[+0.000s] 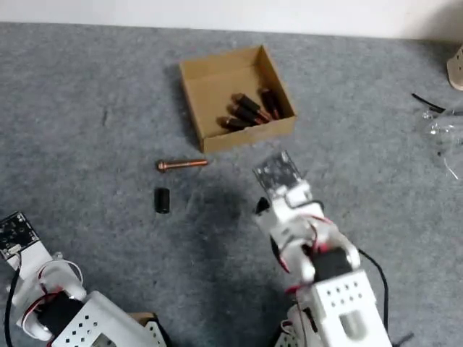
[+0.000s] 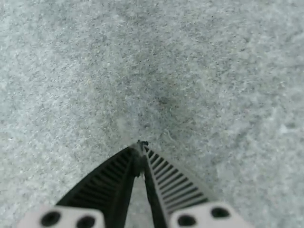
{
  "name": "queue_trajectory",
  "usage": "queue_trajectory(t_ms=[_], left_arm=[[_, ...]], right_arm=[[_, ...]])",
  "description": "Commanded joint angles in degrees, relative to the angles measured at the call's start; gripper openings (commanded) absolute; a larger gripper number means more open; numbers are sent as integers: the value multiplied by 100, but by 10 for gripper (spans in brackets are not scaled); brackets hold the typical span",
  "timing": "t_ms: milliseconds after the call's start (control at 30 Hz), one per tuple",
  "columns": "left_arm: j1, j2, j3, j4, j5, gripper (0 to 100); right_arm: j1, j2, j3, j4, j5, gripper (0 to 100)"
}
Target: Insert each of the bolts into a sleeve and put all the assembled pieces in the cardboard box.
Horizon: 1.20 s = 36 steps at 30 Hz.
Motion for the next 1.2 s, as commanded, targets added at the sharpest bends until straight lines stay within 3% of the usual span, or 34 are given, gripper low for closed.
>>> queue_trajectory(t_ms=[0, 167, 433, 700, 900, 1167], left_arm=[[-48, -57, 110, 26, 35, 7], [-48, -57, 110, 26, 35, 7], [-31, -57, 110, 26, 35, 7], [-13, -57, 110, 9, 44, 7], [-4, -57, 110, 0, 44, 7], [-40, -57, 110, 9, 44, 7]], right_arm=[[-620, 963, -752, -171, -185, 84], [-1525, 1833, -1130, -497, -1670, 84], [-2132, 3134, -1798, -787, -1732, 84], [-2888, 4215, -3415, -365, -2541, 84], [-2985, 5209, -4426, -347, -3666, 84], [-2747, 6316, -4602, -338, -3851, 84]])
